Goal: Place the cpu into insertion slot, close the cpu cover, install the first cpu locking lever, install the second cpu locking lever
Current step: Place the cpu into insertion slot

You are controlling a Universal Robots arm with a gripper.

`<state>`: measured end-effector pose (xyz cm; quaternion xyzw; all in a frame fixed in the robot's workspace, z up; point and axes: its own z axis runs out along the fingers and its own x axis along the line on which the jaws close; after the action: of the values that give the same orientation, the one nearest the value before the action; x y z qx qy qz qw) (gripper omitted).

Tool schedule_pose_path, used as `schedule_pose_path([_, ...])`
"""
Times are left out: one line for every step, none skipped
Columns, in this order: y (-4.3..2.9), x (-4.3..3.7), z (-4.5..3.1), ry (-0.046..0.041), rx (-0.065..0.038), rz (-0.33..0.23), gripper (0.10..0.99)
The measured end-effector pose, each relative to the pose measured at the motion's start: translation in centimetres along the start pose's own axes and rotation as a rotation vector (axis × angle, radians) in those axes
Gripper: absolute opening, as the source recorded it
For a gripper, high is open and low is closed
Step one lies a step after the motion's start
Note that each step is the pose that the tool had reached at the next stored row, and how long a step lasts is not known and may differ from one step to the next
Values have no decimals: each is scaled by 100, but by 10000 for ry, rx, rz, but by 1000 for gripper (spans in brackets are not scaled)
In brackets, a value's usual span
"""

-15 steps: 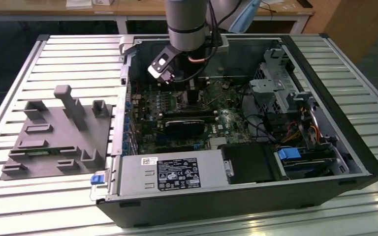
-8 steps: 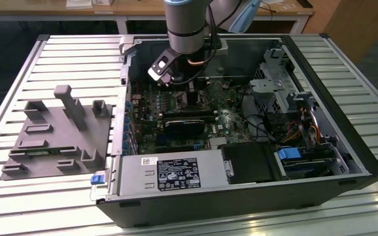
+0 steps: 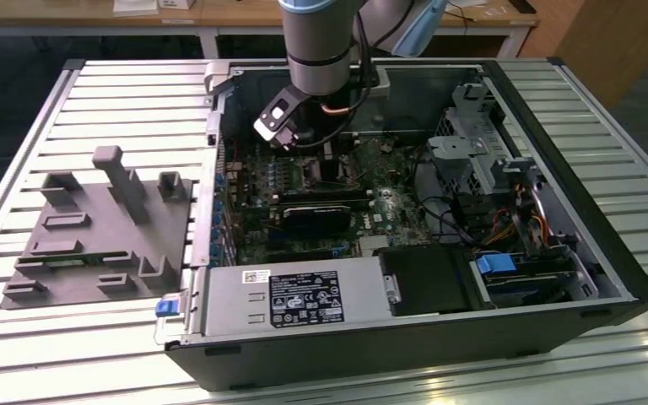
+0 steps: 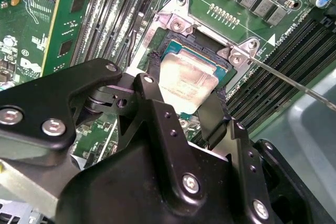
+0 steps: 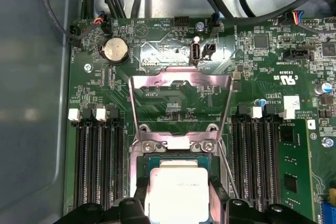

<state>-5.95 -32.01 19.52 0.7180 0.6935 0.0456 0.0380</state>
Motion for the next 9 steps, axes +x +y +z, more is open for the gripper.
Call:
schedule_pose_path([-1,0,6,-1,1,0,533])
schedule_pose_path([-2,-1,9,-2,1,0,533])
schedule_pose_path([-3,-1,10,-4,3,-1,533])
schedule_pose_path([-3,-1,12,-4,3,0,533])
schedule_pose_path([-3,-1,14,-2,1,0,533])
schedule_pose_path([-4,-1,14,-2,2,0,533])
schedule_pose_path([-4,-1,14,-2,2,0,533])
schedule_pose_path([-4,-1,14,-2,2,0,533])
schedule_pose_path([-4,-1,14,-2,1,0,533])
